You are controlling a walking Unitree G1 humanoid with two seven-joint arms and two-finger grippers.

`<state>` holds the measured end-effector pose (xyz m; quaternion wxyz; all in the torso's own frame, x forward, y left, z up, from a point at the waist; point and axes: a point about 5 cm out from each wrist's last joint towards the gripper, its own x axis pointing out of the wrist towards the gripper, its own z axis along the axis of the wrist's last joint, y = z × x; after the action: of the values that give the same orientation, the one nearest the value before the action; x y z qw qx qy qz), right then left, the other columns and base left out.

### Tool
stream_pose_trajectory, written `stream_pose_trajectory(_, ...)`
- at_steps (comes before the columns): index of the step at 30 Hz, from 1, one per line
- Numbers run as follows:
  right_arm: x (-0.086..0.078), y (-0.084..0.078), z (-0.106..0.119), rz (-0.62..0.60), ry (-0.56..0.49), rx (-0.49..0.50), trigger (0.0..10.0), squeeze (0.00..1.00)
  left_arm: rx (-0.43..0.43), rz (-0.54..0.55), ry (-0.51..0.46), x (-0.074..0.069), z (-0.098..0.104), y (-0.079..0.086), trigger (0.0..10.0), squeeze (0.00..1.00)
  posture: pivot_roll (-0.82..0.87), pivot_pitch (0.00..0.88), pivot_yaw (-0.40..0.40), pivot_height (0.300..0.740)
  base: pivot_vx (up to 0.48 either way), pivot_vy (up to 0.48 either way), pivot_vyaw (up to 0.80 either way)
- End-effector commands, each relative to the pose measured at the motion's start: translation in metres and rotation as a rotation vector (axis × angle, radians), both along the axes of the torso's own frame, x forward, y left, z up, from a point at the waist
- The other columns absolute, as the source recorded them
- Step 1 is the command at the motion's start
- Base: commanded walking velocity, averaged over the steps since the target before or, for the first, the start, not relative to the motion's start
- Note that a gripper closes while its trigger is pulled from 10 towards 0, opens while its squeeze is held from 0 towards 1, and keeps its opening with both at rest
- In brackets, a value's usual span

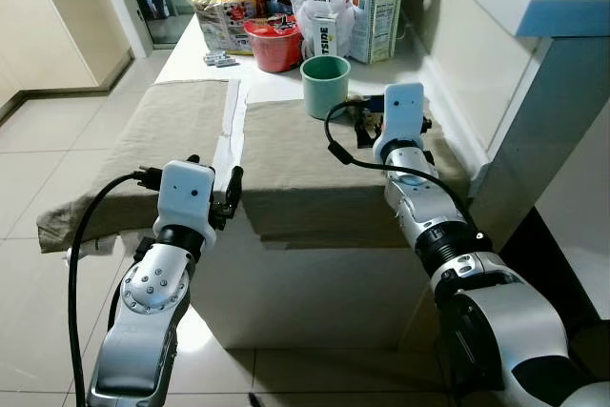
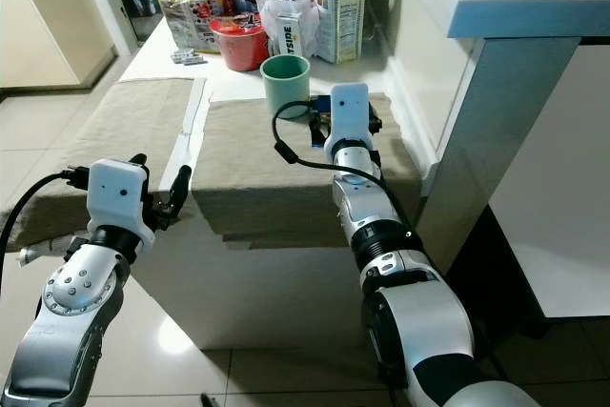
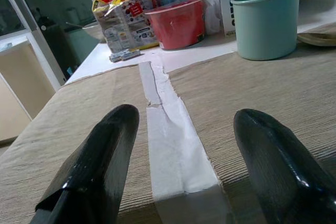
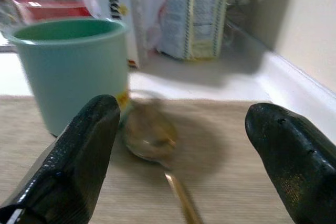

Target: Setting the table

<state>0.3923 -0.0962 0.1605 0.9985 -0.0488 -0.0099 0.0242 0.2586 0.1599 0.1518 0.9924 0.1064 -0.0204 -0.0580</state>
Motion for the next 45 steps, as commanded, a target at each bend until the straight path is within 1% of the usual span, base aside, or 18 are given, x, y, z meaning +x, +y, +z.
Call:
stream_pose_trajectory(1, 0.003, 0.005, 0.01, 0.022, -0.032, 0.001, 10.0, 0.0, 0.011, 0.003, 0.005, -0.002, 0.0, 0.0, 10.0, 0.0, -0.03, 0.0, 0.097, 0.74, 0.0, 0.0, 0.0)
stream_pose_trajectory(5, 0.003, 0.002, 0.003, 0.005, 0.014, 0.001, 10.0, 0.0, 0.01, 0.002, 0.006, -0.002, 0.0, 0.0, 10.0, 0.0, -0.03, 0.0, 0.097, 0.74, 0.0, 0.0, 0.0)
stream_pose_trajectory(9, 0.003, 0.001, -0.001, -0.001, 0.036, 0.015, 10.0, 0.0, 0.009, 0.002, 0.007, -0.002, 0.0, -0.001, 10.0, 0.0, -0.03, 0.001, 0.096, 0.74, 0.0, 0.0, 0.0)
stream_pose_trajectory(10, 0.003, -0.001, -0.006, -0.013, 0.065, 0.021, 10.0, 0.0, 0.009, 0.002, 0.008, -0.002, 0.0, -0.001, 10.0, 0.0, -0.03, 0.001, 0.096, 0.74, 0.0, 0.0, 0.0)
stream_pose_trajectory(11, 0.003, -0.001, -0.006, -0.013, 0.065, 0.021, 10.0, 0.0, 0.009, 0.002, 0.008, -0.002, 0.0, -0.001, 10.0, 0.0, -0.03, 0.001, 0.096, 0.74, 0.0, 0.0, 0.0)
stream_pose_trajectory(13, 0.002, -0.003, -0.012, -0.029, 0.104, 0.023, 10.0, 0.0, 0.01, 0.002, 0.008, -0.002, -0.001, -0.001, 10.0, 0.0, -0.03, 0.001, 0.096, 0.74, 0.0, 0.0, 0.0)
stream_pose_trajectory(14, 0.001, -0.003, -0.016, -0.035, 0.13, 0.012, 10.0, 0.0, 0.01, 0.003, 0.009, -0.002, -0.001, -0.001, 10.0, 0.0, -0.03, 0.001, 0.096, 0.74, 0.0, 0.0, 0.0)
stream_pose_trajectory(19, 0.0, -0.004, -0.021, -0.046, 0.156, 0.003, 10.0, 0.0, 0.01, 0.003, 0.009, -0.003, -0.001, -0.001, 10.0, 0.0, -0.03, 0.005, 0.096, 0.74, 0.0, 0.0, 0.0)
stream_pose_trajectory(24, -0.002, -0.004, -0.028, -0.045, 0.206, 0.009, 10.0, 0.0, 0.011, 0.002, 0.01, -0.003, -0.001, -0.001, 10.0, 0.0, -0.03, 0.007, 0.097, 0.74, 0.0, 0.0, 0.0)
stream_pose_trajectory(27, -0.004, -0.004, -0.037, -0.04, 0.267, 0.021, 10.0, 0.0, 0.012, 0.001, 0.011, -0.004, -0.001, -0.001, 10.0, 0.0, -0.03, 0.009, 0.098, 0.74, 0.0, 0.0, 0.0)
stream_pose_trajectory(28, -0.004, -0.004, -0.037, -0.04, 0.267, 0.021, 10.0, 0.0, 0.012, 0.001, 0.011, -0.004, -0.001, -0.001, 10.0, 0.0, -0.03, 0.009, 0.098, 0.74, 0.0, 0.0, 0.0)
stream_pose_trajectory(31, -0.006, -0.004, -0.044, -0.04, 0.317, 0.034, 10.0, 0.0, 0.013, 0.001, 0.013, -0.004, -0.001, -0.001, 10.0, 0.0, -0.03, 0.011, 0.099, 0.74, 0.0, 0.0, 0.0)
stream_pose_trajectory(38, -0.008, -0.005, -0.048, -0.048, 0.334, 0.01, 10.0, 0.0, 0.012, -0.001, 0.015, -0.004, -0.001, -0.001, 10.0, 0.0, -0.03, 0.013, 0.101, 0.74, 0.0, 0.0, 0.0)
stream_pose_trajectory(45, -0.012, -0.003, -0.057, -0.027, 0.379, 0.006, 10.0, 0.0, 0.013, -0.003, 0.017, -0.004, -0.001, -0.001, 10.0, 0.0, -0.03, 0.016, 0.103, 0.74, 0.0, 0.0, 0.0)
